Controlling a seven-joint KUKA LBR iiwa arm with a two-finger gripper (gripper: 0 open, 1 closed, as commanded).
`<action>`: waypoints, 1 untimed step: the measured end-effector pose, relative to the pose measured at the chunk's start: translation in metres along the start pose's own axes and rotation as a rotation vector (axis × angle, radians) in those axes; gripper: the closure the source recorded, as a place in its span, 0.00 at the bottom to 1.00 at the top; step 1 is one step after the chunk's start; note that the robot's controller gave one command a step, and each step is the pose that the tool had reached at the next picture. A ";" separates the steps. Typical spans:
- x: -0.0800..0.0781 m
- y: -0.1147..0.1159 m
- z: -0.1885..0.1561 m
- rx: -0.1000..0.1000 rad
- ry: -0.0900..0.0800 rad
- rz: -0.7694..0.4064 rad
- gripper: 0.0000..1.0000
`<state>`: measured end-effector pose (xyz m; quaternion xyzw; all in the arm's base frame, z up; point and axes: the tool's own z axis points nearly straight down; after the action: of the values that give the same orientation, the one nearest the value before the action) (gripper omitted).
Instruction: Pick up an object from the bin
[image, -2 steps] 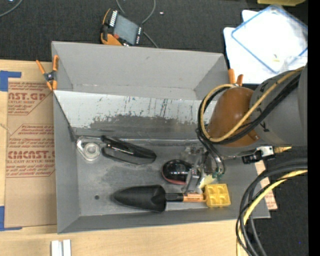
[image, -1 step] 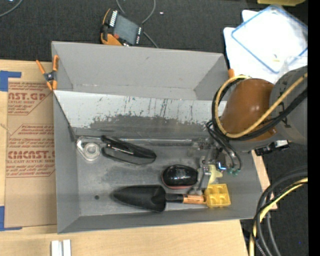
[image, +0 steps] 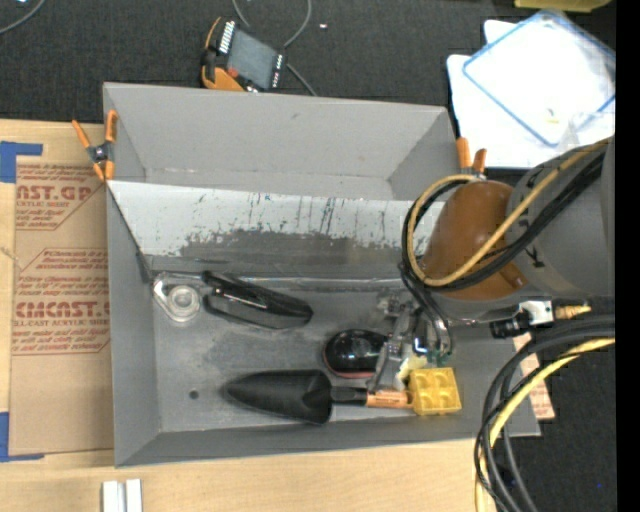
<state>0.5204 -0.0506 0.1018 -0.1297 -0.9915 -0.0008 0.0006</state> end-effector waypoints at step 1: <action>0.004 0.016 0.032 -0.007 -0.023 0.101 0.00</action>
Offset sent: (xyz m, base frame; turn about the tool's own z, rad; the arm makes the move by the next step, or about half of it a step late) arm 0.0116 0.0102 -0.0318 0.1023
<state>0.5207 -0.0342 0.0698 -0.1799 -0.9836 -0.0025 -0.0113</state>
